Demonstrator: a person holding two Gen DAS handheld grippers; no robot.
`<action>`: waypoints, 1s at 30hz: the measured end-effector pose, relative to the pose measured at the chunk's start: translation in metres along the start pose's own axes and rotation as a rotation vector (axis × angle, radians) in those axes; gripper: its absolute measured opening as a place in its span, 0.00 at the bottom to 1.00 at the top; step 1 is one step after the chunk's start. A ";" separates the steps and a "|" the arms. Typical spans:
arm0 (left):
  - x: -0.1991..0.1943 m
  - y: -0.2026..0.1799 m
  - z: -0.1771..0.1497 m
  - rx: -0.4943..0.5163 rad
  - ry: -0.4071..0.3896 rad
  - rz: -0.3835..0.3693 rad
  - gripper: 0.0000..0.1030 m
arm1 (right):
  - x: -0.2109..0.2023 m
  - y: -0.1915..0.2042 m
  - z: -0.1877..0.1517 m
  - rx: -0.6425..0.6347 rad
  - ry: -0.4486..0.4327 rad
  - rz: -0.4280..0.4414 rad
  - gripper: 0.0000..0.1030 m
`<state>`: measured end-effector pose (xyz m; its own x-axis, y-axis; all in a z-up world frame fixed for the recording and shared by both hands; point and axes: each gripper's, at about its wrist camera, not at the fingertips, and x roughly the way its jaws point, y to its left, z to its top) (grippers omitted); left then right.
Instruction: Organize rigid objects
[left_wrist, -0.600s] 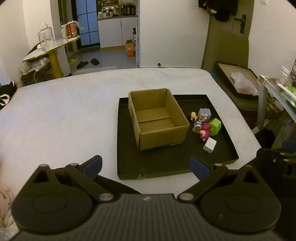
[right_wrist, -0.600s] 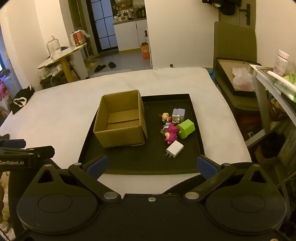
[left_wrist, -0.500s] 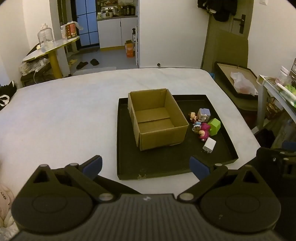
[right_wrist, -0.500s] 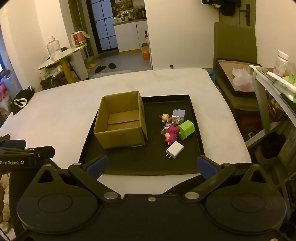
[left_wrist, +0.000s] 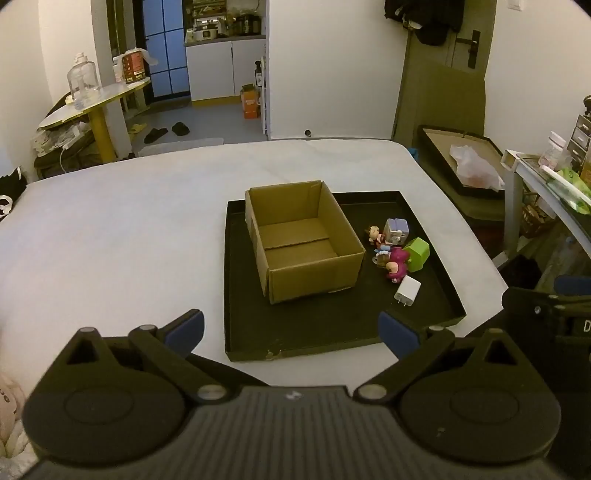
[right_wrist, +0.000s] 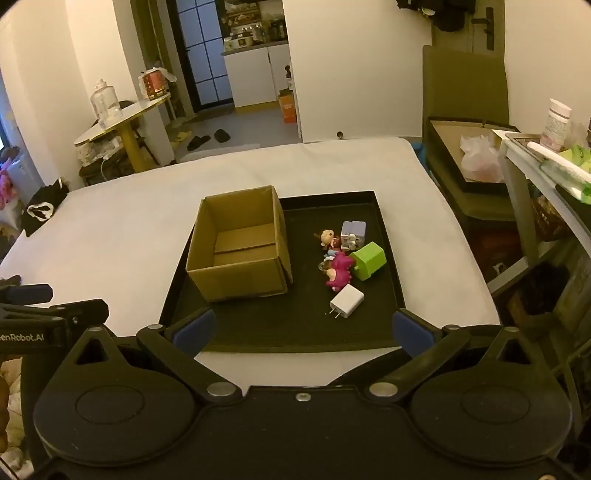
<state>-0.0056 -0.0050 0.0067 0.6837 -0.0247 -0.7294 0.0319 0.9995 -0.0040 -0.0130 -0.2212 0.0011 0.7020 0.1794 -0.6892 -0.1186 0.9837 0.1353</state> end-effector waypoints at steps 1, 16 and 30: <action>0.000 0.000 0.000 0.000 0.000 0.000 0.97 | 0.000 0.001 0.000 -0.001 -0.001 -0.005 1.00; 0.000 0.003 -0.001 -0.013 0.000 0.007 0.97 | 0.001 0.003 0.002 -0.001 0.011 -0.004 1.00; 0.001 0.006 -0.002 -0.020 0.010 0.002 0.97 | 0.005 0.001 0.000 -0.002 0.014 -0.011 1.00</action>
<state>-0.0064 0.0012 0.0045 0.6761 -0.0223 -0.7365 0.0160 0.9998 -0.0155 -0.0098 -0.2191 -0.0026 0.6936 0.1691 -0.7003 -0.1125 0.9856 0.1265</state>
